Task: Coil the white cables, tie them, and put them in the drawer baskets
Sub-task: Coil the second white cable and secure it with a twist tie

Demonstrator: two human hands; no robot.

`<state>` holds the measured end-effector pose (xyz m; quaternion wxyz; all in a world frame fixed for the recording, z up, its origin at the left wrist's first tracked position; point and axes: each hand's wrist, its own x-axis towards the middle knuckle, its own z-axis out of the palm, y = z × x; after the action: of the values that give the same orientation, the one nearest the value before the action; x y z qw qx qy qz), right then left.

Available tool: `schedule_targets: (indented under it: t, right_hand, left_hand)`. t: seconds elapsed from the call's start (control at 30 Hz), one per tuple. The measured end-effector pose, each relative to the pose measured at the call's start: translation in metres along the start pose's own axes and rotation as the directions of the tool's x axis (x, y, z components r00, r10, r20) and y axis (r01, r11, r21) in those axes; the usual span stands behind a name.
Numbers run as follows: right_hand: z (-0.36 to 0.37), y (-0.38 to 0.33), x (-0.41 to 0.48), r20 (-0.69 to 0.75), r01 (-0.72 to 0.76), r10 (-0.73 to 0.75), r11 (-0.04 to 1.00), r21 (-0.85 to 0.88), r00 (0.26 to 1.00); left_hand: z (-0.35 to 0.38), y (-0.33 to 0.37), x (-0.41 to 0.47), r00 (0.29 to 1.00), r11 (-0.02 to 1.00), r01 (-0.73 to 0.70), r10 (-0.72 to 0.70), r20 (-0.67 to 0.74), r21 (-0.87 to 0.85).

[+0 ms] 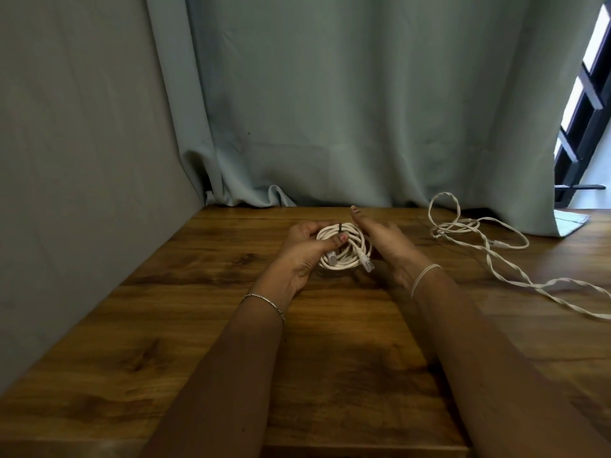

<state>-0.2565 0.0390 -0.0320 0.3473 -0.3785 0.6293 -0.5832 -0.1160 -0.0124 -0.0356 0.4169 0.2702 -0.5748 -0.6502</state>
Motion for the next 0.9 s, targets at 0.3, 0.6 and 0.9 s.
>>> schedule_targets:
  t: [0.3, 0.6, 0.9]
  right_hand:
    - [-0.006, -0.002, -0.007, 0.260, -0.076, 0.079, 0.997, -0.022, 0.962]
    - [-0.003, -0.003, -0.010, 0.314, -0.054, 0.059, 0.998, -0.025, 0.948]
    - [0.003, -0.004, -0.013, 0.319, 0.029, -0.020, 0.999, -0.023, 0.947]
  left_hand:
    - [-0.005, -0.002, 0.004, 0.998, 1.000, 0.019, -0.018, -0.054, 0.009]
    - [-0.007, 0.002, -0.002, 0.999, 0.999, 0.038, -0.038, 0.005, -0.025]
    - [-0.010, -0.001, 0.001, 0.998, 0.998, 0.061, -0.061, -0.012, 0.000]
